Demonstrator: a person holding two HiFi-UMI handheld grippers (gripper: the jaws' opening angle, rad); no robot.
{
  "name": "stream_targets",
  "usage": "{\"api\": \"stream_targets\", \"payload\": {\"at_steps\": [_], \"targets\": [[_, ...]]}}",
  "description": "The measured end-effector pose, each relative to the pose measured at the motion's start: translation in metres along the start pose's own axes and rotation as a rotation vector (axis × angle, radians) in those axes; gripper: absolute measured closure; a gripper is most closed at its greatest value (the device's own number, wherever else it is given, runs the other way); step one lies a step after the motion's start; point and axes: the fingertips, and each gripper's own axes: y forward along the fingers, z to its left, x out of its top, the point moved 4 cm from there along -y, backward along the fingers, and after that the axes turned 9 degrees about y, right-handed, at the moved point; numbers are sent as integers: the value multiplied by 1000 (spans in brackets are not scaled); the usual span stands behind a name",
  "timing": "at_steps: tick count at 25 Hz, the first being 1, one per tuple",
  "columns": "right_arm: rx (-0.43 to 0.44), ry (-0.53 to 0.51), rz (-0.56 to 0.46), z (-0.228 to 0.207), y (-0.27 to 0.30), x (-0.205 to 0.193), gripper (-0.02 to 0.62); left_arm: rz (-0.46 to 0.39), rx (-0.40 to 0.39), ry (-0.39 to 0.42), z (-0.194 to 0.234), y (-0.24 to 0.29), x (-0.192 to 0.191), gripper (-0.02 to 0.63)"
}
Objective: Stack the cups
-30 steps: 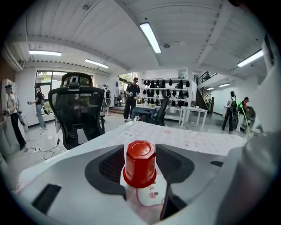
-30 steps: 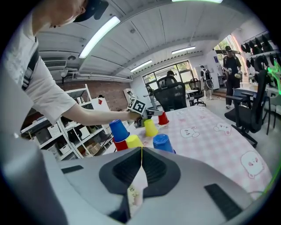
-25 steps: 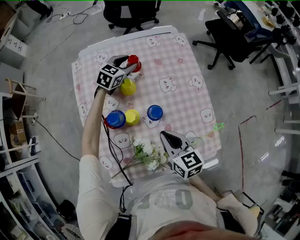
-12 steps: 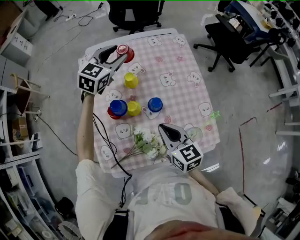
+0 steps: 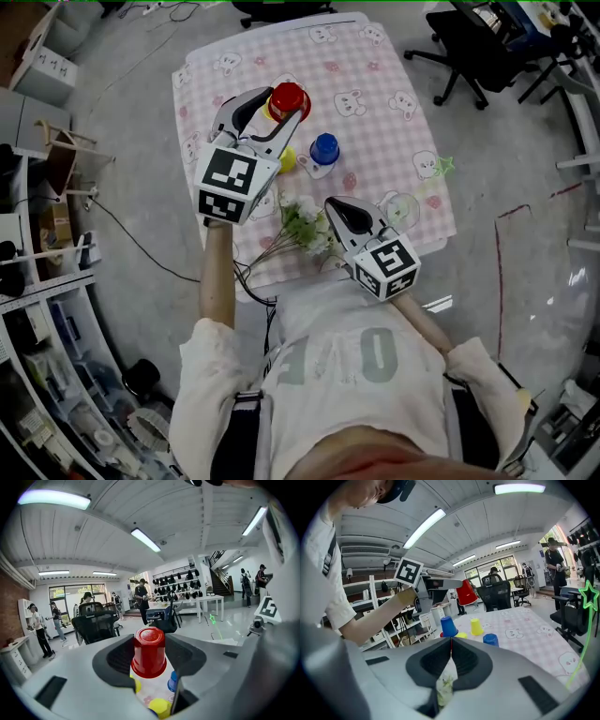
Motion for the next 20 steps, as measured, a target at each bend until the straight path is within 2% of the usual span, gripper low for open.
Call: {"api": "stream_targets", "payload": {"at_steps": [4, 9, 15, 20], "targets": [[-13, -2, -11, 2, -8, -3, 566, 24, -5, -104, -33, 7, -18, 387], [-35, 1, -10, -3, -17, -8, 566, 111, 15, -105, -65, 20, -51, 387], [-41, 7, -11, -4, -19, -7, 566, 126, -4, -145, -87, 34, -59, 387], [-37, 7, -9, -7, -19, -9, 566, 138, -26, -136, -97, 51, -64, 387]]}}
